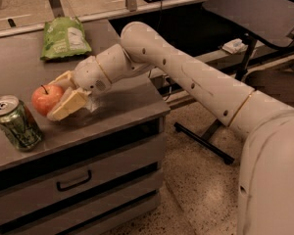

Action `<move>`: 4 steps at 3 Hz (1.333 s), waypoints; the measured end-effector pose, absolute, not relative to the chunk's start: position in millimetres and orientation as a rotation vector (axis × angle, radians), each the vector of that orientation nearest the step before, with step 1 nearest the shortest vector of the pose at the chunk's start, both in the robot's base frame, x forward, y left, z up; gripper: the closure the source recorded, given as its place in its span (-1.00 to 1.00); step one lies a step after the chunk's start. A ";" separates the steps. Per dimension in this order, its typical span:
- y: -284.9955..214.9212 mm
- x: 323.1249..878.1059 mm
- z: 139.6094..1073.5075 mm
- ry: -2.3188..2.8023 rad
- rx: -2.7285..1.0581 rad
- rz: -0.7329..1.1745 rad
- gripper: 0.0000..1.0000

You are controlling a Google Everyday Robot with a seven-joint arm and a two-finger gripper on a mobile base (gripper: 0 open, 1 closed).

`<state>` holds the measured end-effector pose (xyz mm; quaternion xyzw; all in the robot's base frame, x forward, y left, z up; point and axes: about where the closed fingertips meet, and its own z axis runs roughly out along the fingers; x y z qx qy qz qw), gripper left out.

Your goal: Move apple near green can

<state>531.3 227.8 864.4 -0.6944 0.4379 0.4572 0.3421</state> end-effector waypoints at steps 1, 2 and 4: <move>231.4 528.6 863.9 1.133 -1.811 1.195 -1.00; 226.3 528.5 863.7 1.148 -1.806 1.187 -1.00; 180.0 502.8 882.5 1.261 -1.643 1.091 -1.00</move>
Offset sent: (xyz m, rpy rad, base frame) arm -0.0013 0.0017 -0.0002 -0.0001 0.0007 0.0040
